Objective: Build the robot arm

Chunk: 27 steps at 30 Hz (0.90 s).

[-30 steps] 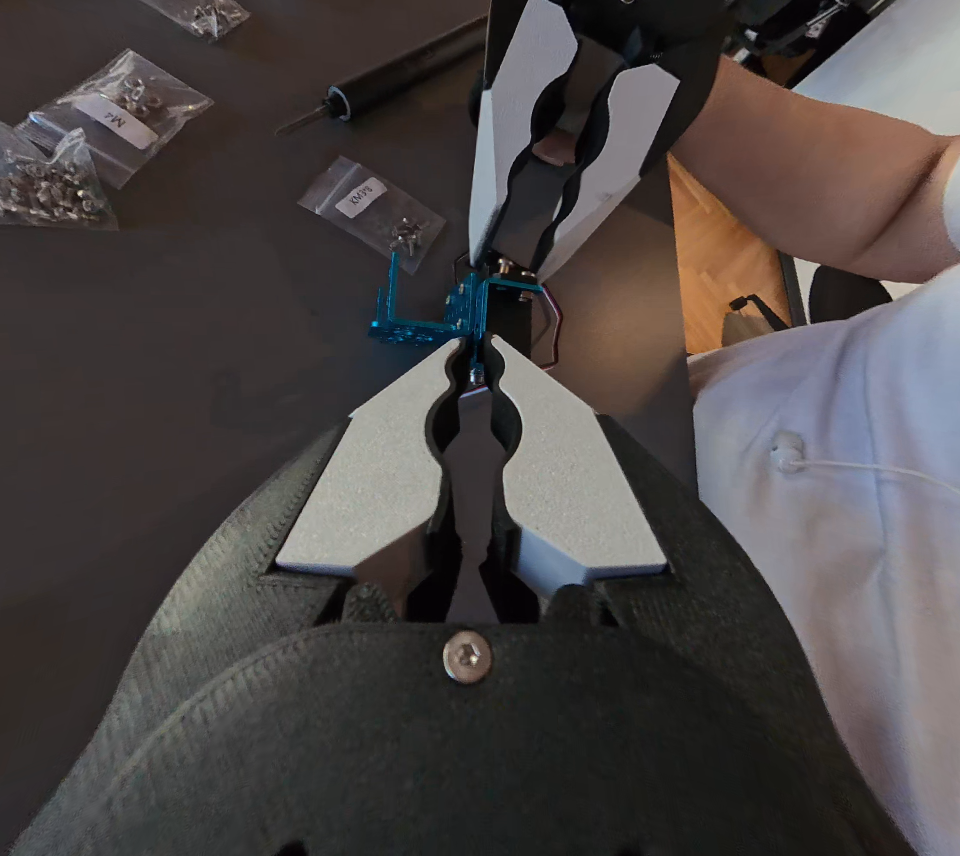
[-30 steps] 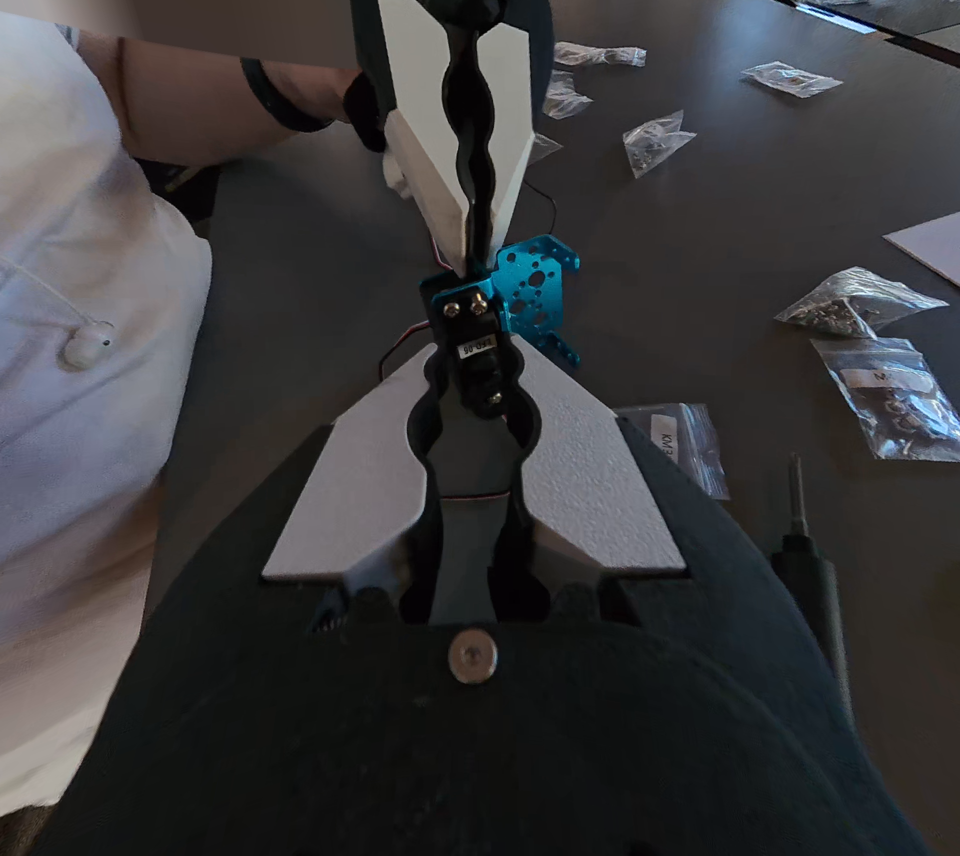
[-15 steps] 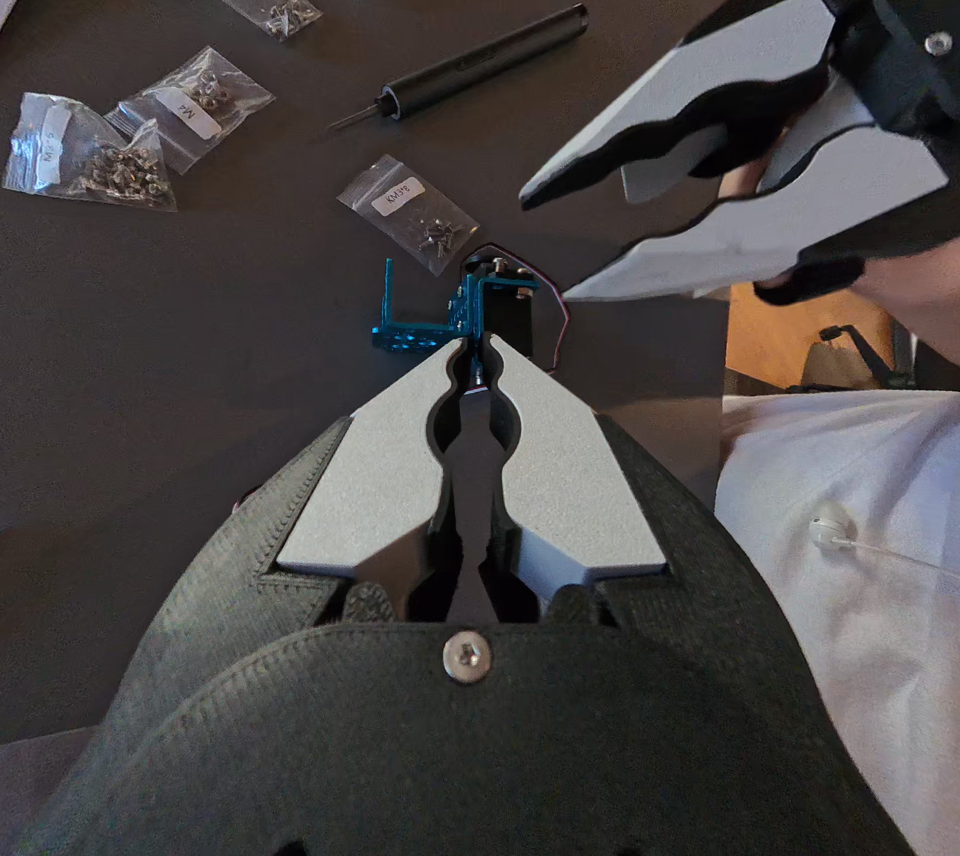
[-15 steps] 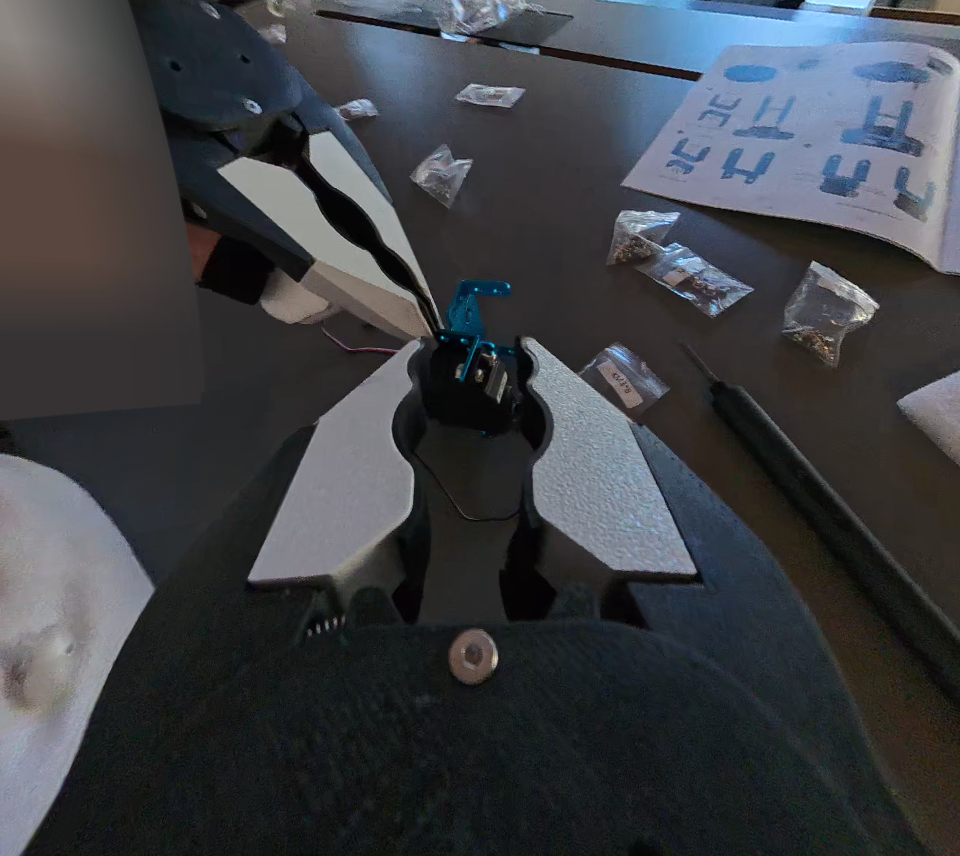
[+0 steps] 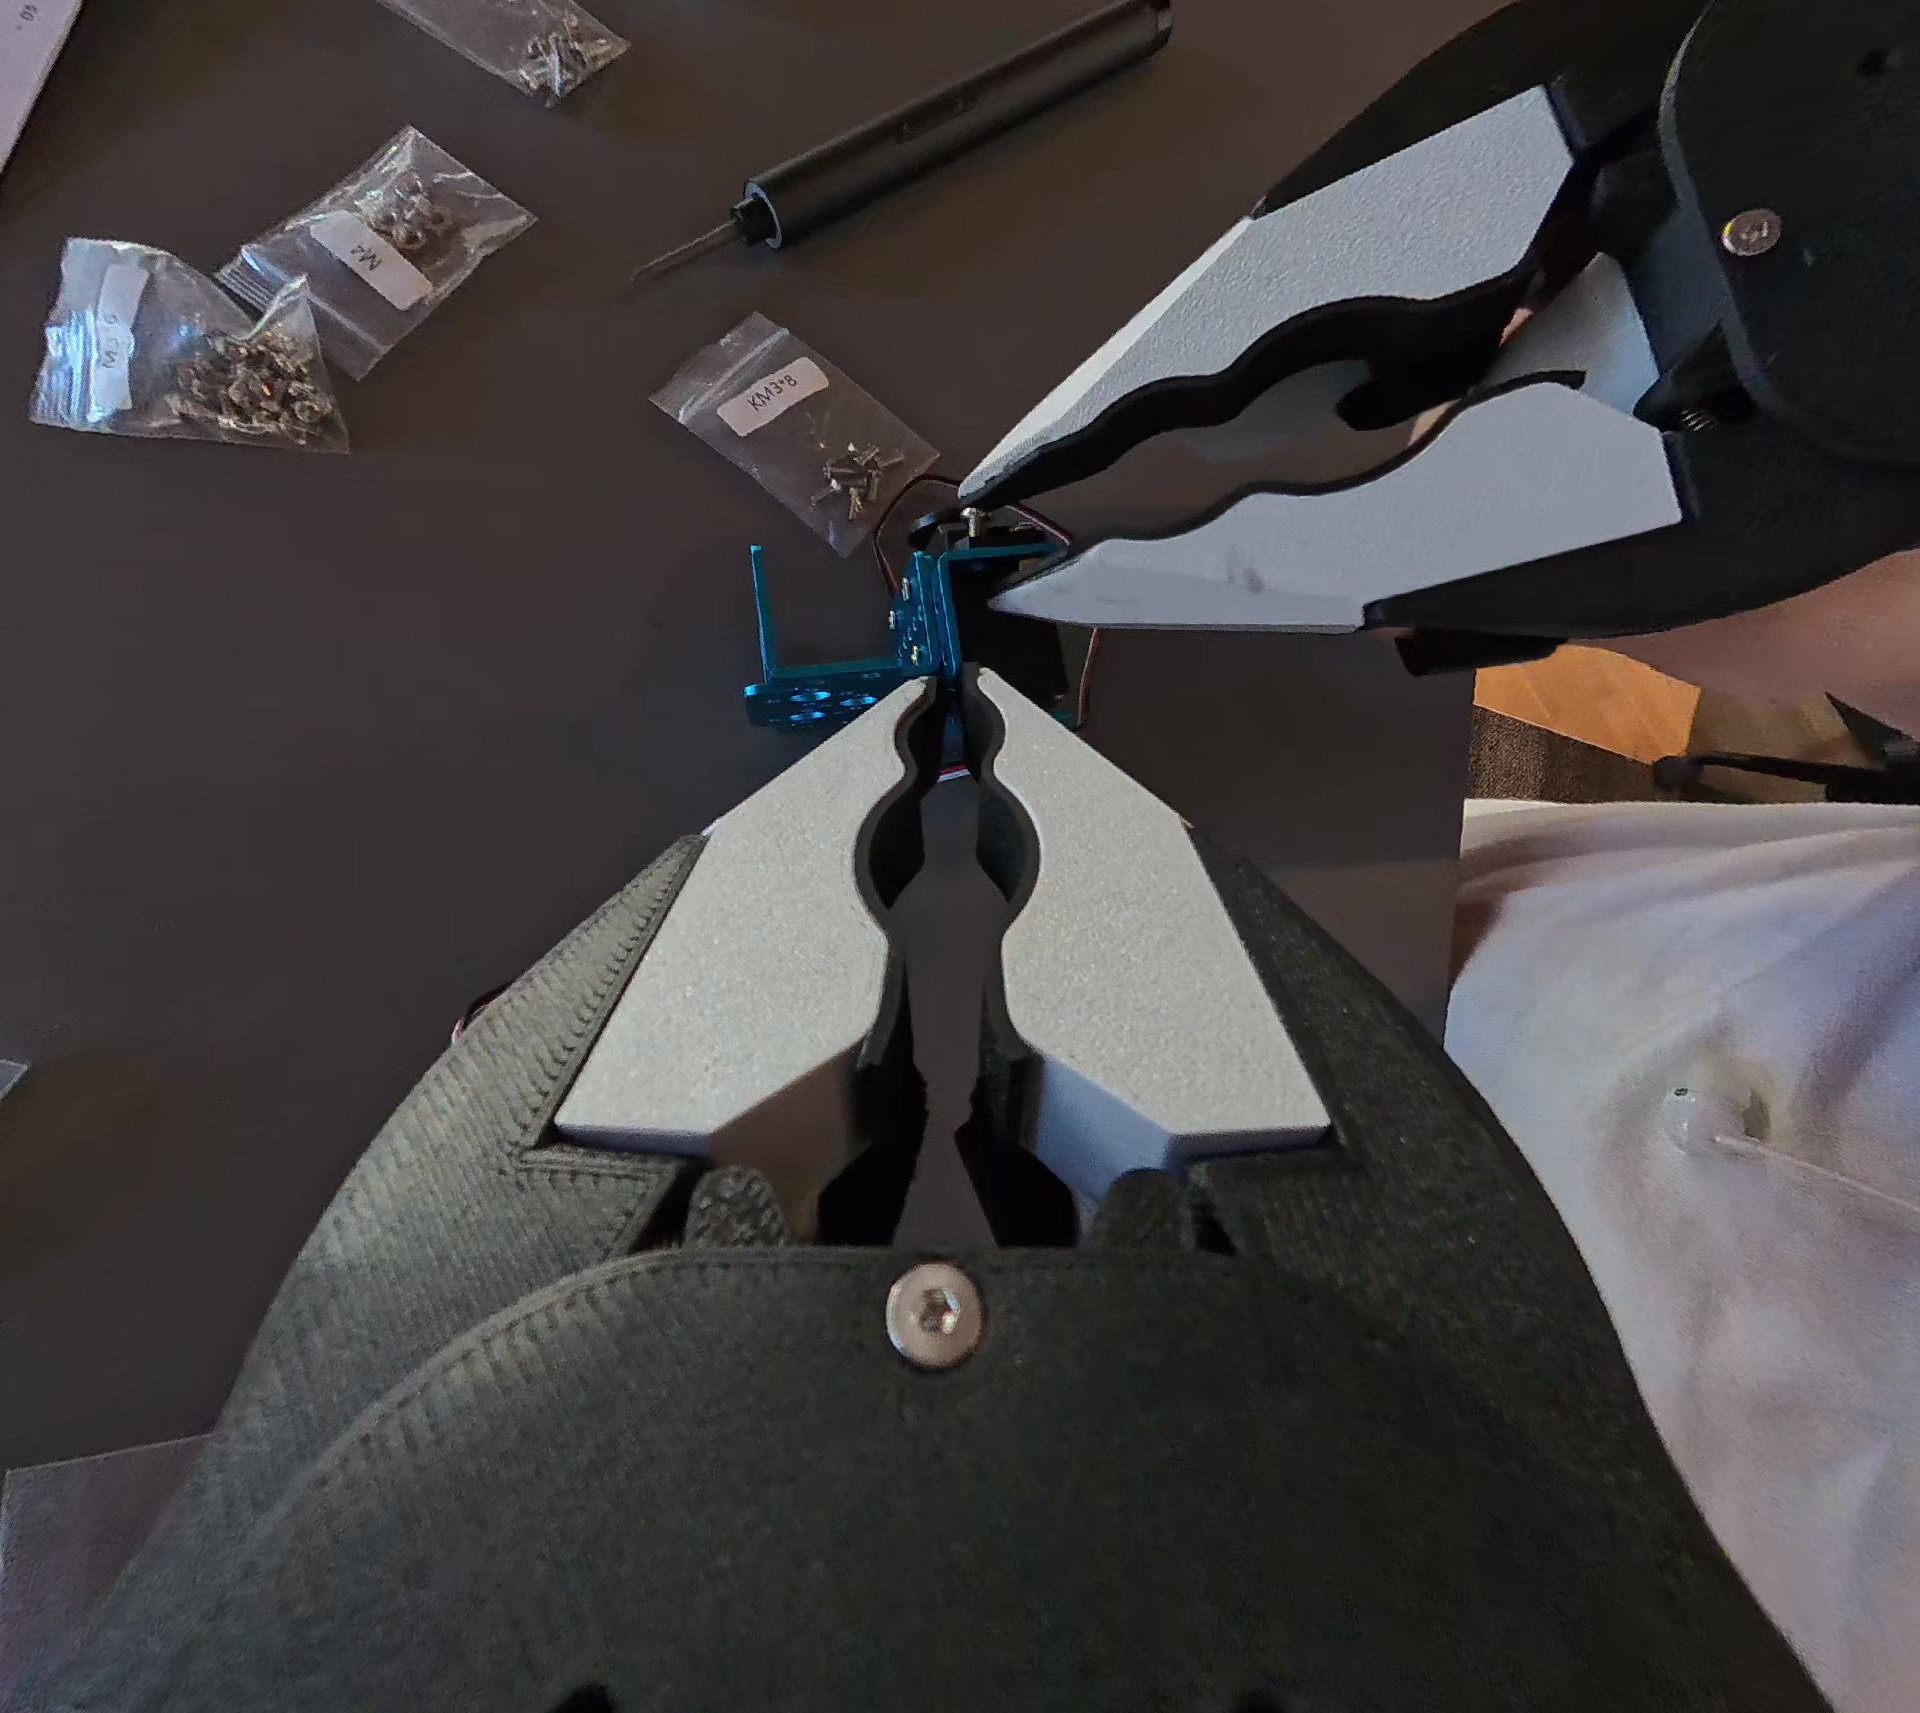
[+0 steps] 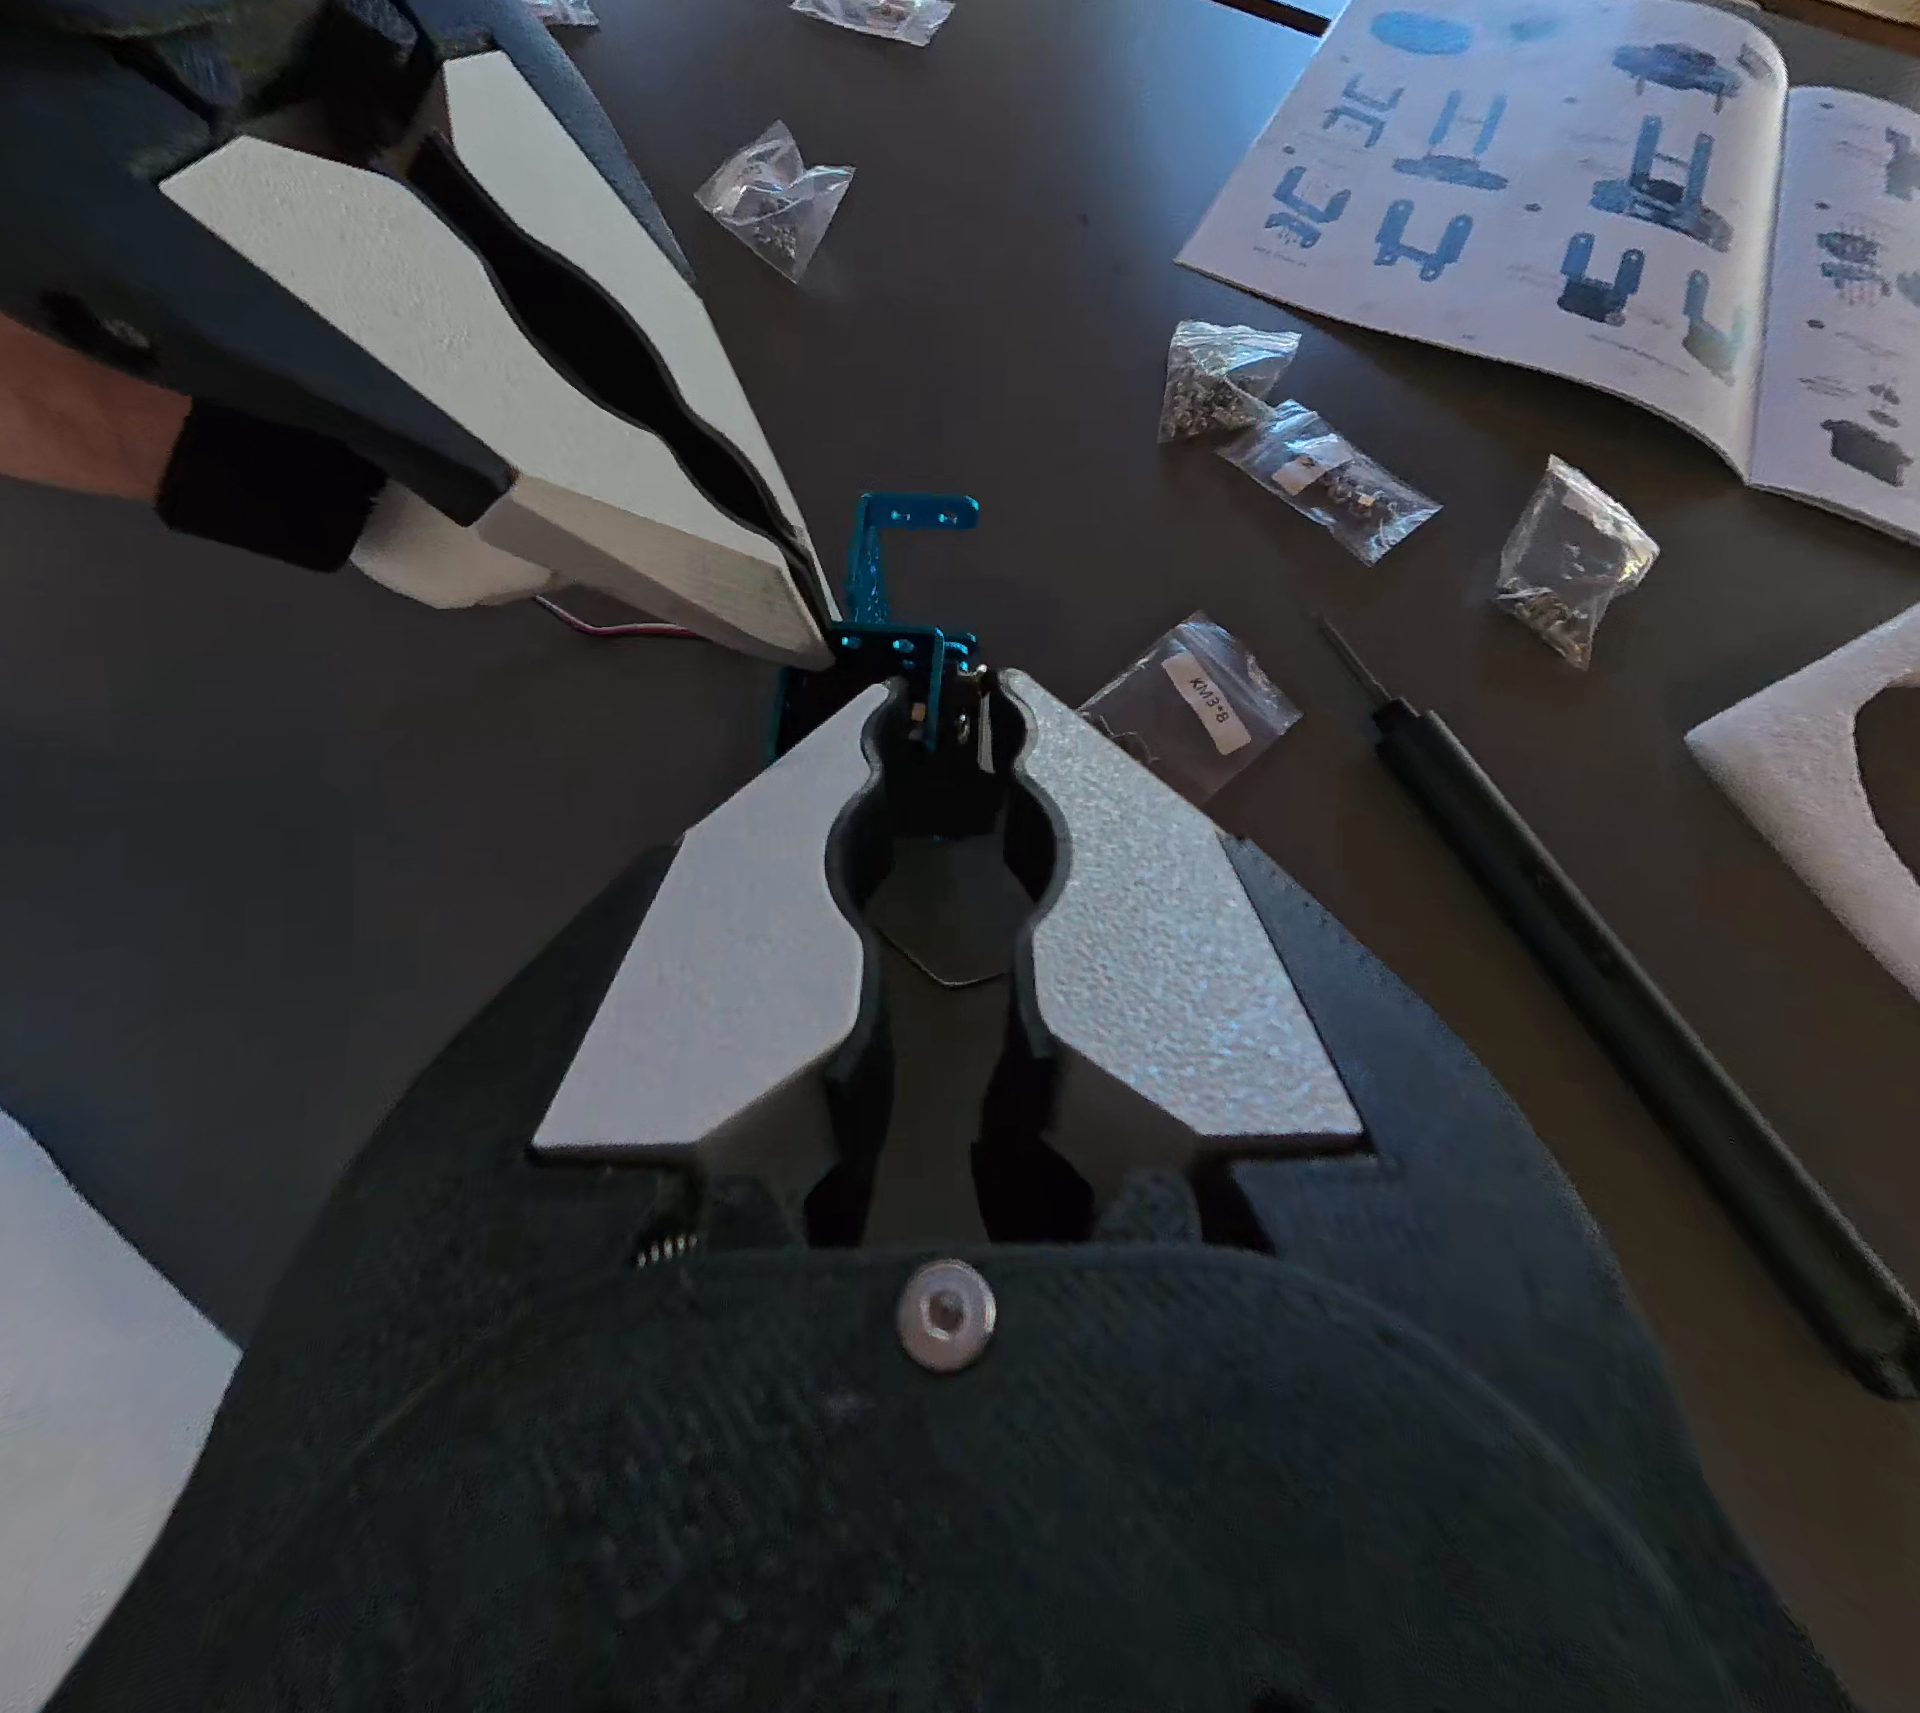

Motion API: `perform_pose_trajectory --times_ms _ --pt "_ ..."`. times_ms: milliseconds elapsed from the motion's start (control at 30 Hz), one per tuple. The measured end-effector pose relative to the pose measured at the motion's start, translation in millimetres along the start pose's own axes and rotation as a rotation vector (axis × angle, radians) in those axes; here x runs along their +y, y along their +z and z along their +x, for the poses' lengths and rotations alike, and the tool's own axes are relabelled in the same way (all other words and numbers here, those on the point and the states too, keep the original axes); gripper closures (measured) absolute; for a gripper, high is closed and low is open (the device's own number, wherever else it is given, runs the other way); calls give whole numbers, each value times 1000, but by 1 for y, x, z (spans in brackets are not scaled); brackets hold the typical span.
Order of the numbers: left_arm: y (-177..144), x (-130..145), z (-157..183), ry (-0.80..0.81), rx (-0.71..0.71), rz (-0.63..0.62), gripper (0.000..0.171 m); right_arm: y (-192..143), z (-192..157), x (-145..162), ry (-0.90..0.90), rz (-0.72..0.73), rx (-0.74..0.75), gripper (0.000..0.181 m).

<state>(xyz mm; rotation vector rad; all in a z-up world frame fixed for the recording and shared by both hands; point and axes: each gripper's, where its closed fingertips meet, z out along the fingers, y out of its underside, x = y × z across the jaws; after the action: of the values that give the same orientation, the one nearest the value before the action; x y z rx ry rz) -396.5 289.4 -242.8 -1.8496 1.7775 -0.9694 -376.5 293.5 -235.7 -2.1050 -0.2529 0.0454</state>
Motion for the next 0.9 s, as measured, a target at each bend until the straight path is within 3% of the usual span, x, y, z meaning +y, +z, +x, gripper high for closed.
perform_pose_trajectory --times_ms 167,500,900 --pt "1 -1 0 26 -12 1 170 0 -1 0 -53 -10 -57 166" --pt "1 -1 1 40 -7 8 170 0 -3 2 113 14 -273 164" --pt "2 0 6 102 -7 10 170 -1 -1 2 26 23 -207 167"
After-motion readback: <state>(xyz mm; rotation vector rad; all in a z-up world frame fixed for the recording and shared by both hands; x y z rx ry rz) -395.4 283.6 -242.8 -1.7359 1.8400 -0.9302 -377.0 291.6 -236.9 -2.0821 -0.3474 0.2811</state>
